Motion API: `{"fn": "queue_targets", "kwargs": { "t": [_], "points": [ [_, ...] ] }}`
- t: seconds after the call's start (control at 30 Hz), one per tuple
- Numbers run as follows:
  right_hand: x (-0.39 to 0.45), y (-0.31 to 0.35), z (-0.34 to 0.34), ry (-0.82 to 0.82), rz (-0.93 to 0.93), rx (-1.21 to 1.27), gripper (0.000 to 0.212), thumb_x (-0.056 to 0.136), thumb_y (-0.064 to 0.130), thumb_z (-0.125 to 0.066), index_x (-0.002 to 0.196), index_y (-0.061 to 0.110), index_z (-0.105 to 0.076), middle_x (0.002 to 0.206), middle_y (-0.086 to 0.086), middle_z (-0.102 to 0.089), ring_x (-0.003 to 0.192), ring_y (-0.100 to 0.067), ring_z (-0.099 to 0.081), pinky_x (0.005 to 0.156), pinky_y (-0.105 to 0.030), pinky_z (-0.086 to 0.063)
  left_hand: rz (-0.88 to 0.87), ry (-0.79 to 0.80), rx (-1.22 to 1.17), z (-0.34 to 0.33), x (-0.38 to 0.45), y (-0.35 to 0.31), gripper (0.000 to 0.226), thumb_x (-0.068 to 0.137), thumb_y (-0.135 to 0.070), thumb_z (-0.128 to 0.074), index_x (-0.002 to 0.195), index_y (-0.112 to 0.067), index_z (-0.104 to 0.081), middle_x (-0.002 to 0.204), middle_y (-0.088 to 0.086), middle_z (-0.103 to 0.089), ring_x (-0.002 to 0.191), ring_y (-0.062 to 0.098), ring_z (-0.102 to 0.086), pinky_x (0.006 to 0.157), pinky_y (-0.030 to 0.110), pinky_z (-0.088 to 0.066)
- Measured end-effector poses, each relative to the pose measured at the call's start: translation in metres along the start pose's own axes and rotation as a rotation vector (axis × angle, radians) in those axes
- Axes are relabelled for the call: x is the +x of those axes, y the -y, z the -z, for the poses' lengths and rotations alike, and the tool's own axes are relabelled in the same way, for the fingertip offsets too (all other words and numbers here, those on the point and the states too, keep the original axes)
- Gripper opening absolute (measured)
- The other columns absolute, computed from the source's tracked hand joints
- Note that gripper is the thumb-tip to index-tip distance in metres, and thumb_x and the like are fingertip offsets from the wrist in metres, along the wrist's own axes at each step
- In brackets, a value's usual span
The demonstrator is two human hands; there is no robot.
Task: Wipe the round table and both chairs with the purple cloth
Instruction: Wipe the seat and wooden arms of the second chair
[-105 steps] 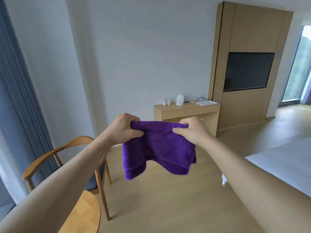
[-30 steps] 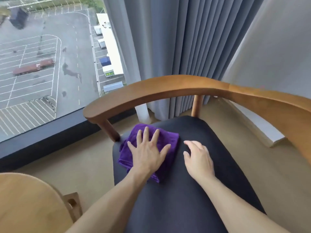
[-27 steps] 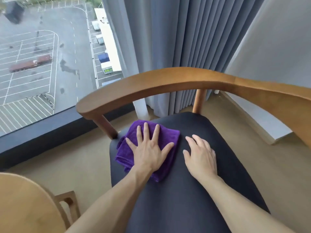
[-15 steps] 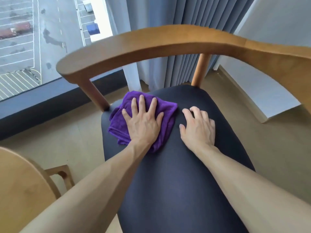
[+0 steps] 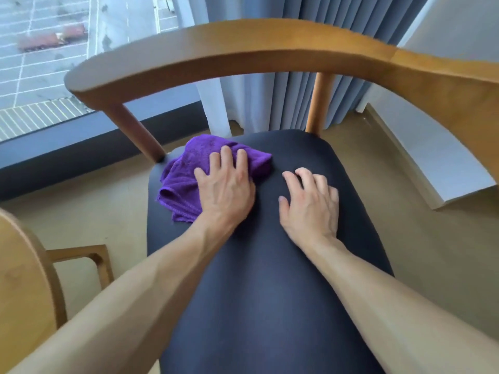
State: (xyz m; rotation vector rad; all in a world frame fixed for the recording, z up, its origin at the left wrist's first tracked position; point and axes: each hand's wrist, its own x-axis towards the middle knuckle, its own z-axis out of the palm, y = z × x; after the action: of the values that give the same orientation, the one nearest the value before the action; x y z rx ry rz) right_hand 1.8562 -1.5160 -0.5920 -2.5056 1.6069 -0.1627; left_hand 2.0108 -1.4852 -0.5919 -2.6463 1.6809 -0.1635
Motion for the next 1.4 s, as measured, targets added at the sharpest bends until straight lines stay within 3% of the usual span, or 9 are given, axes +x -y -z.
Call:
{"fn": "queue_targets", "kwargs": {
  "t": [0.1,0.2,0.43,0.6,0.73,0.83,1.13,1.33,1.4],
  "points": [
    [-0.004,-0.008,0.001,0.033,0.011,0.067,0.056,0.086,0.034,-0.064,0.140,0.023,-0.051,0.146,0.002,-0.048,0.126,-0.023,-0.048,0.102,-0.041,-0.038,0.189,0.009,-0.181,0.004,0.029,-0.011,0.023,0.091,-0.015,-0.053,0.114,-0.012,-0.055,0.115,0.012,-0.054,0.107,0.034,-0.051,0.061,0.042,-0.036],
    [-0.007,-0.021,0.003,0.082,0.017,0.238,0.058,0.086,0.022,-0.064,0.143,0.019,-0.050,0.154,0.002,-0.041,0.137,-0.020,-0.041,0.106,-0.039,-0.037,0.353,0.018,-0.339,0.012,0.056,-0.044,0.024,0.097,-0.014,-0.047,0.120,-0.010,-0.055,0.123,0.012,-0.054,0.118,0.034,-0.046,0.070,0.046,-0.043],
    [-0.027,-0.038,-0.007,0.028,0.015,0.175,0.048,0.084,0.011,-0.066,0.132,0.017,-0.058,0.148,-0.009,-0.046,0.141,-0.024,-0.040,0.107,-0.040,-0.044,-0.244,0.080,-0.446,0.002,0.074,-0.104,0.043,0.080,-0.033,-0.058,0.119,-0.019,-0.067,0.121,0.002,-0.065,0.109,0.033,-0.048,0.088,0.046,-0.046],
    [-0.030,-0.042,-0.014,0.008,0.065,0.120,0.049,0.089,0.012,-0.063,0.137,0.013,-0.055,0.154,-0.010,-0.041,0.145,-0.025,-0.036,0.107,-0.040,-0.041,-0.261,0.274,-0.336,-0.004,0.069,-0.078,0.070,0.077,-0.049,-0.055,0.145,-0.048,-0.037,0.159,-0.004,-0.025,0.148,0.035,-0.014,0.108,0.076,-0.009],
    [-0.027,-0.039,-0.005,0.092,0.059,0.099,0.057,0.095,0.015,-0.054,0.151,0.017,-0.040,0.162,-0.006,-0.029,0.150,-0.021,-0.026,0.115,-0.037,-0.032,-0.391,0.219,-0.237,0.008,0.065,-0.052,0.063,0.084,-0.030,-0.054,0.145,-0.043,-0.041,0.156,-0.004,-0.032,0.145,0.031,-0.024,0.107,0.064,-0.028],
    [-0.026,-0.034,0.003,0.145,0.027,0.077,0.058,0.098,0.016,-0.051,0.154,0.019,-0.035,0.164,-0.004,-0.023,0.152,-0.020,-0.020,0.118,-0.037,-0.029,-0.446,0.193,-0.196,0.002,0.055,0.000,0.064,0.086,-0.021,-0.050,0.146,-0.043,-0.041,0.160,-0.004,-0.028,0.147,0.030,-0.024,0.108,0.059,-0.031],
    [-0.015,0.012,0.014,0.164,-0.191,-0.017,0.073,0.089,0.008,-0.052,0.154,0.027,-0.024,0.157,-0.011,-0.021,0.147,-0.029,-0.017,0.116,-0.041,-0.025,-0.018,0.196,-0.235,-0.001,-0.003,0.128,0.073,0.080,-0.011,-0.056,0.146,-0.038,-0.042,0.160,-0.006,-0.029,0.144,0.028,-0.027,0.099,0.054,-0.043],
    [-0.016,0.001,0.013,0.161,-0.143,0.011,0.071,0.090,0.009,-0.050,0.154,0.030,-0.028,0.158,-0.008,-0.023,0.147,-0.027,-0.019,0.116,-0.041,-0.022,0.389,0.195,-0.184,0.003,-0.001,0.043,0.064,0.092,-0.014,-0.047,0.151,-0.036,-0.031,0.164,-0.003,-0.019,0.143,0.037,-0.024,0.109,0.062,-0.028],
    [-0.013,-0.008,0.013,0.109,-0.130,0.099,0.066,0.091,0.008,-0.049,0.152,0.029,-0.034,0.156,-0.005,-0.030,0.144,-0.025,-0.026,0.113,-0.040,-0.026,0.428,0.212,-0.197,0.010,0.003,0.001,0.064,0.094,-0.016,-0.045,0.154,-0.032,-0.028,0.166,0.000,-0.017,0.143,0.040,-0.023,0.110,0.060,-0.026]
  ]
}}
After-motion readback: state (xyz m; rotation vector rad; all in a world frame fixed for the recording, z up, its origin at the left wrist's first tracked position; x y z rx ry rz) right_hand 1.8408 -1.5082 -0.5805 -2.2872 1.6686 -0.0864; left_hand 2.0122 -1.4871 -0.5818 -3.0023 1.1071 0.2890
